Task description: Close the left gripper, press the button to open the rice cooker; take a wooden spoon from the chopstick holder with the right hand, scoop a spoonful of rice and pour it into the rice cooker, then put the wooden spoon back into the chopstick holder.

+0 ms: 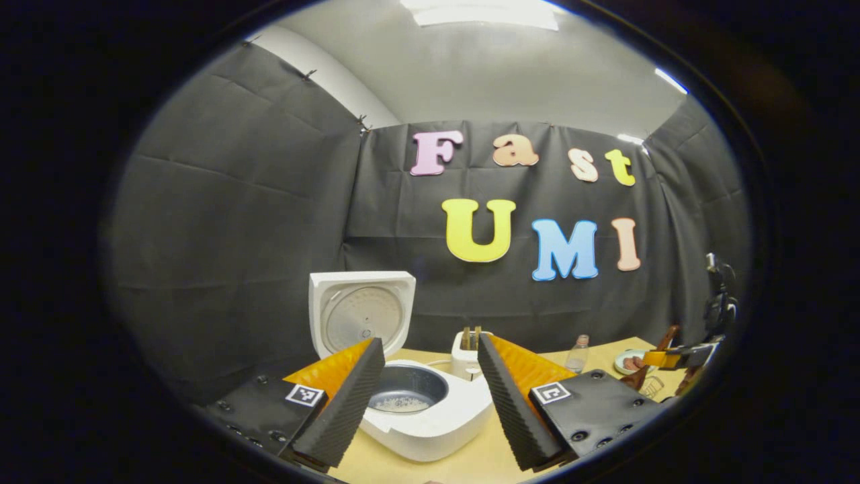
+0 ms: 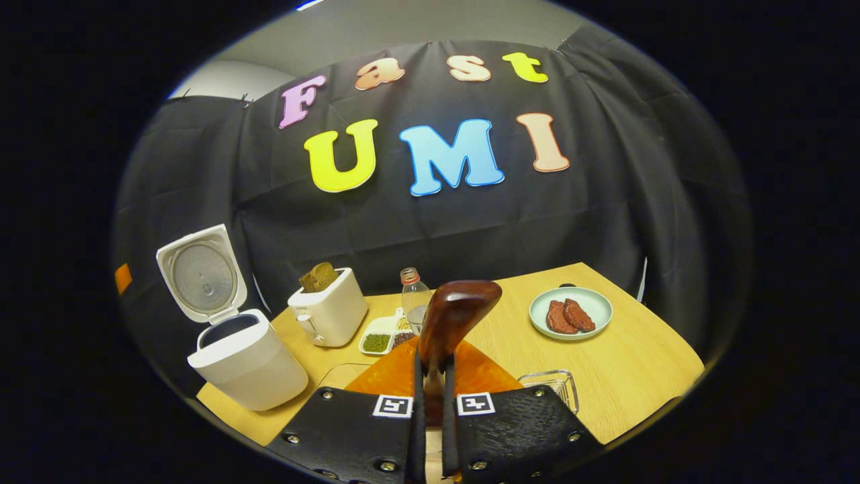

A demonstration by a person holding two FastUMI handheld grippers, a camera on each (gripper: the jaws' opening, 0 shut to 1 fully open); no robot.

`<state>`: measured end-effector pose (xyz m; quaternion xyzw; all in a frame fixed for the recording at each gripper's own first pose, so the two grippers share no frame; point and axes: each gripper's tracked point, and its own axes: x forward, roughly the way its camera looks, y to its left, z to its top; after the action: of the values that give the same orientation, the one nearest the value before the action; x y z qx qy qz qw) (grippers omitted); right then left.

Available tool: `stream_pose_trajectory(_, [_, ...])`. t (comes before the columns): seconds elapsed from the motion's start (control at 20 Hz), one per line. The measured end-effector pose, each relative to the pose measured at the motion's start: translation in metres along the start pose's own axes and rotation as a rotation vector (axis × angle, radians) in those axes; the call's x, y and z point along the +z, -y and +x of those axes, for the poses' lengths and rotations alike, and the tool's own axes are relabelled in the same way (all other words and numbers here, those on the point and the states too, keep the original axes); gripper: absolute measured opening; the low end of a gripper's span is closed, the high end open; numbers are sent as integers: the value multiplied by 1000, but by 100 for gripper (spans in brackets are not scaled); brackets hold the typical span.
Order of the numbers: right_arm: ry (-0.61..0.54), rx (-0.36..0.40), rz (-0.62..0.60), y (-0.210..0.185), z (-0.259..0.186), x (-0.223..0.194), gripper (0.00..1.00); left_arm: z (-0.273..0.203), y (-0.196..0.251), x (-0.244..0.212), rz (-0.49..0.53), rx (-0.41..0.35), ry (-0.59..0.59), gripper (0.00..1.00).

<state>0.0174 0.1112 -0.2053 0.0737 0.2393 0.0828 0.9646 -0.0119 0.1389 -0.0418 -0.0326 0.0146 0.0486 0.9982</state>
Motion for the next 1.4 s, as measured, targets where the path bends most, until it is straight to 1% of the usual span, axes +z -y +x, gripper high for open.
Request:
stream_pose_trajectory(0.1, [-23, -8, -60, -7, 9, -14, 10, -1, -14, -2, 2, 14, -5, 96])
stream_pose_trajectory(0.35, [-20, -62, -237, -19, 29, -38, 10, -4, -44, -7, 26, 47, -18, 96])
stream_pose_trajectory(0.5, [-51, -82, -325, -28, 41, -57, 10, -6, -57, -4, 34, 63, -16, 96])
stream_pose_trajectory(0.6, [-43, -112, -363, -31, 44, -60, 10, -9, -64, -4, 37, 73, -15, 96])
stream_pose_trajectory(0.7, [-53, -103, -377, -43, 46, -64, 10, -8, -67, -5, 35, 78, -17, 96])
stream_pose_trajectory(0.75, [-62, -84, -374, -52, 47, -69, 10, -10, -69, -5, 33, 80, -17, 97])
stream_pose_trajectory(0.85, [-82, -39, -343, -68, 46, -78, 10, -12, -72, -5, 30, 86, -16, 97])
stream_pose_trajectory(1.0, [-100, 1, -301, -82, 42, -83, 10, -11, -73, -10, 26, 86, -28, 96])
stream_pose_trajectory(1.1, [-124, 44, -225, -90, 39, -88, 10, -11, -73, -10, 20, 86, -33, 96])
stream_pose_trajectory(1.25, [-159, 71, -60, -87, 37, -87, 10, -10, -70, -10, 11, 83, -29, 97])
stream_pose_trajectory(1.4, [-206, 94, 178, -74, 40, -86, 10, -9, -65, -3, 3, 76, -20, 99])
